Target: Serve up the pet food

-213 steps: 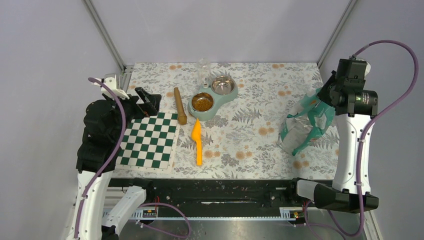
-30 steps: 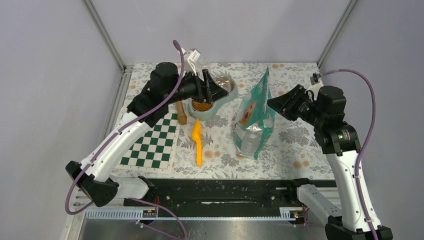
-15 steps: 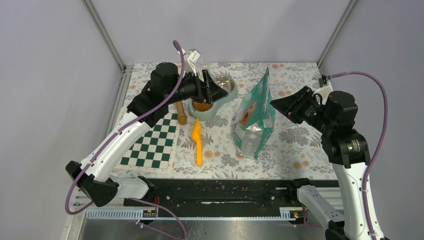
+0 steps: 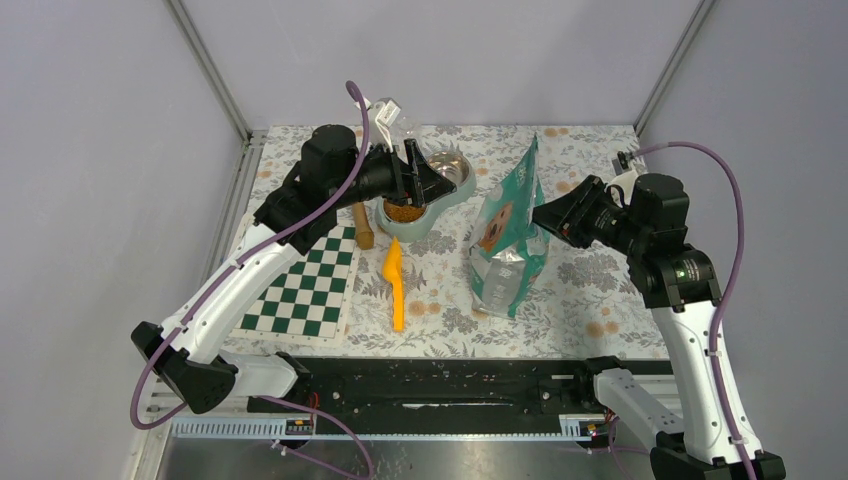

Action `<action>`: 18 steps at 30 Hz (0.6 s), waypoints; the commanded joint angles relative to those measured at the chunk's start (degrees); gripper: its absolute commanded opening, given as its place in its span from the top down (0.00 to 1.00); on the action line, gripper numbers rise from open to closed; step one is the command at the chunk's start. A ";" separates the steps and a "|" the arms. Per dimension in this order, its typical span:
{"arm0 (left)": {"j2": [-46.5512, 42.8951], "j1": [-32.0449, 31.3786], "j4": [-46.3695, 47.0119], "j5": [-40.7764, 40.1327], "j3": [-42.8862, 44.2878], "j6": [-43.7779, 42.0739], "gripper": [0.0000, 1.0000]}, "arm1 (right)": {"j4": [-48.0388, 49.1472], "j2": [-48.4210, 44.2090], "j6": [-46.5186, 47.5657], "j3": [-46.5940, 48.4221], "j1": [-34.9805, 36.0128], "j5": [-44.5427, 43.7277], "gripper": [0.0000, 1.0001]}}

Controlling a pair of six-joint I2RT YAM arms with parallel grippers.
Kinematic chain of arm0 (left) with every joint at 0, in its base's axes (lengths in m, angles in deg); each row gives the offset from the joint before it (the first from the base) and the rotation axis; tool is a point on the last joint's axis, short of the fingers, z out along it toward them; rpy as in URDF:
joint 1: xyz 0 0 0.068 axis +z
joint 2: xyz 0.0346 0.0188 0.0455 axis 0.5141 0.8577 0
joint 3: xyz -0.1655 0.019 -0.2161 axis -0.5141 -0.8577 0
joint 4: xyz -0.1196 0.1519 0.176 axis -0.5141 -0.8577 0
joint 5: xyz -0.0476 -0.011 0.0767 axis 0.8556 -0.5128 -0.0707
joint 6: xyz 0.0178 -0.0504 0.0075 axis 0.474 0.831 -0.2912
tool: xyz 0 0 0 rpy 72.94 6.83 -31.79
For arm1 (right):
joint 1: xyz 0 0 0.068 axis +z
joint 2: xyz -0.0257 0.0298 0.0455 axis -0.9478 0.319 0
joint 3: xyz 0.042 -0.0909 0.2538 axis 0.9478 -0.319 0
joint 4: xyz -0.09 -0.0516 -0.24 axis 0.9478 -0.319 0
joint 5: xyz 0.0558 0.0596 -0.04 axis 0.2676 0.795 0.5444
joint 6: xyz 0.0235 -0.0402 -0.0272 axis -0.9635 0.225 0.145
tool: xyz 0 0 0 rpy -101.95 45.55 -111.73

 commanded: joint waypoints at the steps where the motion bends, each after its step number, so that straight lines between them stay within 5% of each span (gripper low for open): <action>1: -0.59 -0.26 1.41 -0.52 1.46 -0.74 0.32 | 2.65 -0.42 -0.75 0.15 0.46 1.89 0.68; 9: -0.66 -0.26 1.40 -1.16 1.33 -0.39 0.32 | -3.65 -3.16 2.40 5.57 0.46 -8.26 0.58; 13: -0.67 -0.27 1.45 -1.49 1.13 -0.31 0.32 | -3.59 -2.83 2.26 6.28 0.46 -5.19 0.53; 18: -0.33 -0.24 1.42 -1.30 0.95 -0.18 0.32 | -3.77 -1.57 2.21 4.89 0.46 -0.98 0.64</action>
